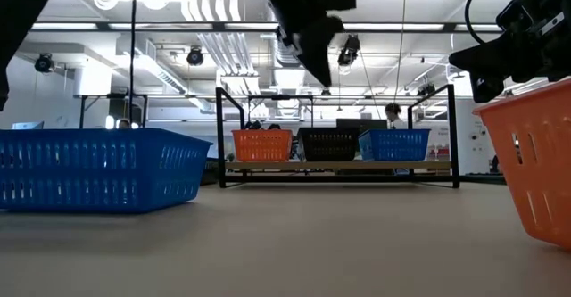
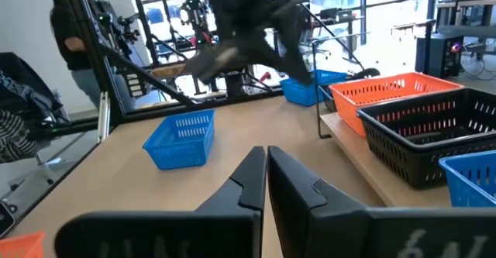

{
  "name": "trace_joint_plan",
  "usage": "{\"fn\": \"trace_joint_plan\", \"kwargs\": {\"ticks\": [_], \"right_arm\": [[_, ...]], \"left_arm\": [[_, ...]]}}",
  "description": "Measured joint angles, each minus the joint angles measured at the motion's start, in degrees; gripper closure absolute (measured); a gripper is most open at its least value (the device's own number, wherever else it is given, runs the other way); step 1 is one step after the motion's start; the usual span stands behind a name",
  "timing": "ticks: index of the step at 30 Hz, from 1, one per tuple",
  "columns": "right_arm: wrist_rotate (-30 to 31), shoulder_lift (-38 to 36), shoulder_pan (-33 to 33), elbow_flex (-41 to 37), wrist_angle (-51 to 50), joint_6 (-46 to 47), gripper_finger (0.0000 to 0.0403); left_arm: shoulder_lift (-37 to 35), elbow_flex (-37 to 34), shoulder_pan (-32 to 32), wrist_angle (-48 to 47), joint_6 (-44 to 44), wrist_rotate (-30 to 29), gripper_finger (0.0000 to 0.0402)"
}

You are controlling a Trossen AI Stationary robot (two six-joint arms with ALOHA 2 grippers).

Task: Stack baskets on shelf by color
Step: Stack the left orange bin on the orange bin on the shelf

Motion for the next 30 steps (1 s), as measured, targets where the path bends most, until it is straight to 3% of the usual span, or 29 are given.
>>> {"fn": "trace_joint_plan", "kwargs": {"ticks": [6,11,13,15,18,21,30], "right_arm": [[0.0,0.0,0.0,0.0,0.0,0.0,0.0394],[0.0,0.0,0.0,0.0,0.0,0.0,0.0394],[0.0,0.0,0.0,0.0,0.0,0.0,0.0394],[0.0,0.0,0.0,0.0,0.0,0.0,0.0394],[0.0,0.0,0.0,0.0,0.0,0.0,0.0394],[0.0,0.0,0.0,0.0,0.0,0.0,0.0394],[0.0,0.0,0.0,0.0,0.0,0.0,0.0394]], "left_arm": [[-2.6,-1.8,-10.9,-8.7,-13.3,-0.1,0.0398],[-2.7,-6.8,-19.9,2.6,-16.8,-0.4,0.0398],[-2.7,-10.3,-22.5,11.2,-14.2,0.4,0.0398],[-2.6,-13.7,-24.7,18.7,-6.9,4.8,0.0398],[-2.4,-16.7,-26.2,24.9,3.0,12.6,0.0398],[-2.1,-17.3,-25.9,27.5,5.3,15.6,0.0388],[-2.0,-17.5,-24.2,34.0,24.0,25.3,0.0290]]}}
